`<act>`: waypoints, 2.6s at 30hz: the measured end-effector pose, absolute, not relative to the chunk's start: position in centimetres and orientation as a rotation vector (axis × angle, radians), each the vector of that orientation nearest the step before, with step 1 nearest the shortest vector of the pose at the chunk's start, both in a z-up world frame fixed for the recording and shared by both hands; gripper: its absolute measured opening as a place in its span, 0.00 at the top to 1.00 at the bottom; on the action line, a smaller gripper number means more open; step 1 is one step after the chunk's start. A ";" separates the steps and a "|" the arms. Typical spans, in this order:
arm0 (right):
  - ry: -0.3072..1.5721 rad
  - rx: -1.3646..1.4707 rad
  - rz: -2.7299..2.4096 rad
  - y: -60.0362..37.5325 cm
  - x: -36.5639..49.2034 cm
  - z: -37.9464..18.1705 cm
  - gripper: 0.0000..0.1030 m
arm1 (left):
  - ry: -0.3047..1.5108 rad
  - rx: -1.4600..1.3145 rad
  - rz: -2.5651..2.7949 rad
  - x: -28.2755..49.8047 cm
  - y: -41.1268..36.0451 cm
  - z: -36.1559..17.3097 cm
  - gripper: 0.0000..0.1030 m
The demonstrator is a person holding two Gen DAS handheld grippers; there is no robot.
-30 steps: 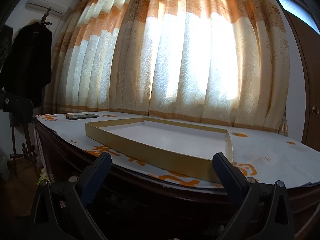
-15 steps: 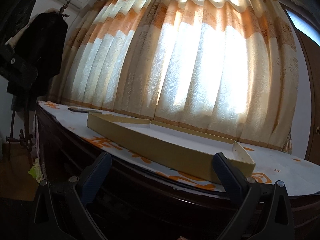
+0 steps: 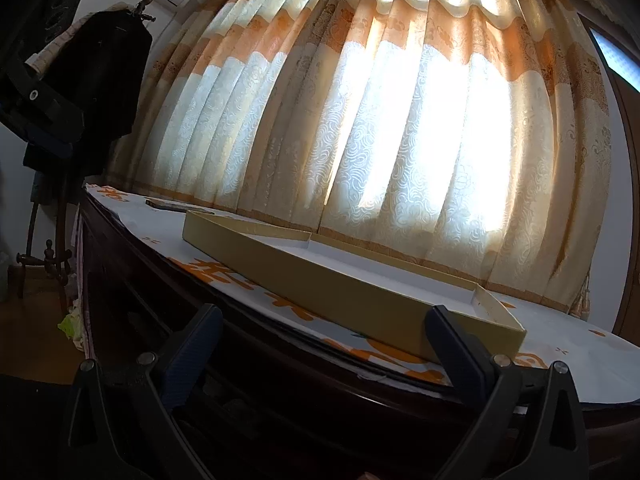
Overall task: Take underwear out of drawer
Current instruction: 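Lower both tools toward the open drawer below the table edge, then move both tools down into the drawer over the folded clothes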
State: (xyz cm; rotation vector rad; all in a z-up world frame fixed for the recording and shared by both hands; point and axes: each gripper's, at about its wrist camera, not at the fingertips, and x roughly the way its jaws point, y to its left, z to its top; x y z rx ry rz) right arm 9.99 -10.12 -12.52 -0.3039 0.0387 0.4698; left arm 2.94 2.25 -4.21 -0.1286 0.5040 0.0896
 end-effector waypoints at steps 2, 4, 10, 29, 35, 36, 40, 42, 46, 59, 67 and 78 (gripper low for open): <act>0.046 -0.294 0.459 -10.4 9.8 -12.5 0.01 | 0.502 -0.129 0.088 2.9 2.3 -4.1 0.00; 0.047 -0.284 0.454 -10.6 9.6 -12.4 0.01 | 0.501 -0.128 0.087 2.9 2.2 -4.0 0.00; 0.064 -0.277 0.452 -10.8 9.0 -12.1 0.01 | 0.504 -0.128 0.088 2.9 2.2 -4.0 0.00; 0.206 -0.315 0.403 -11.2 8.0 -11.7 0.01 | 0.513 -0.118 0.082 2.8 1.8 -4.1 0.00; 0.251 -0.292 0.373 -11.8 7.6 -11.6 0.01 | 0.529 -0.106 0.076 3.1 1.2 -4.3 0.00; 0.263 -0.288 0.371 -11.9 7.5 -11.6 0.01 | 0.534 -0.104 0.074 3.1 1.0 -4.4 0.00; 0.310 -0.296 0.354 -11.7 7.2 -11.6 0.01 | 0.550 -0.095 0.068 3.3 0.8 -4.7 0.00; 0.331 -0.293 0.345 -11.8 7.1 -11.6 0.01 | 0.553 -0.088 0.064 3.3 0.6 -4.7 0.00; 0.368 -0.289 0.336 -11.9 7.0 -11.6 0.01 | 0.559 -0.082 0.058 3.3 0.3 -4.8 0.00; 0.436 -0.298 0.329 -11.7 6.8 -11.6 0.01 | 0.574 -0.061 0.047 3.8 -0.2 -4.8 0.00; 0.461 -0.289 0.334 -11.9 6.5 -11.7 0.01 | 0.576 -0.050 0.039 3.8 -0.6 -4.8 0.00; 0.489 -0.289 0.344 -12.0 5.6 -11.7 0.01 | 0.577 -0.039 0.032 3.6 -0.9 -4.7 0.00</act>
